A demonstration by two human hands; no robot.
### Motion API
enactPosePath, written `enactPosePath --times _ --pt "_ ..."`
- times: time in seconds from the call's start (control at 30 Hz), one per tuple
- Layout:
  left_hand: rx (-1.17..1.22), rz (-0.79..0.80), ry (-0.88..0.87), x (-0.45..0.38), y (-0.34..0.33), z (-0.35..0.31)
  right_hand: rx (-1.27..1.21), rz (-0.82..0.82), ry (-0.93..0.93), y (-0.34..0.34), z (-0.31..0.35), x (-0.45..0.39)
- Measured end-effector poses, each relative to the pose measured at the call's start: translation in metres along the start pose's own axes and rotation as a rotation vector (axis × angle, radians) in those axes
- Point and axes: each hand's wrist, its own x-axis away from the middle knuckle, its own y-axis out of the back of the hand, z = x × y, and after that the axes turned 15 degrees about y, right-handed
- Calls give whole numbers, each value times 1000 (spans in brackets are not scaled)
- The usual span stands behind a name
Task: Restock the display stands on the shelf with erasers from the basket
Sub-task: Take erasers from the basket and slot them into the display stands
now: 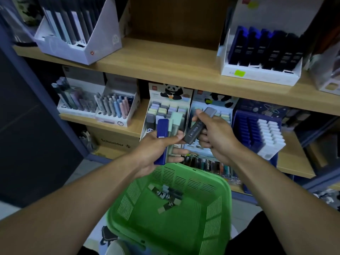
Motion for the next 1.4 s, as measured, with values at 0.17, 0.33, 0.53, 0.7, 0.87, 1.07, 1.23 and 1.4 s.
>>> enactPosePath --times 0.17,0.33,0.53,0.7,0.87,1.07,1.23,1.4 --pt "-68 -72 49 -5 -8 6 168 9 -76 -7 -8 6" --pt "-129 -102 37 -10 -14 11 326 -36 -26 -7 -8 7" --pt "-10 -149 57 -10 -17 6 212 17 26 8 -8 3" --pt "-56 -184 70 -14 -12 12 94 34 -85 22 -15 0" --pt "-90 -181 69 -18 -7 14 10 -52 -38 26 -14 -4" --pt "14 -325 58 -18 25 1 409 -247 311 45 -16 -12" --pt "3 -373 90 -18 43 2 606 -96 354 44 -21 -17" --pt "24 -229 165 -16 34 8 746 2 378 42 -25 -19"
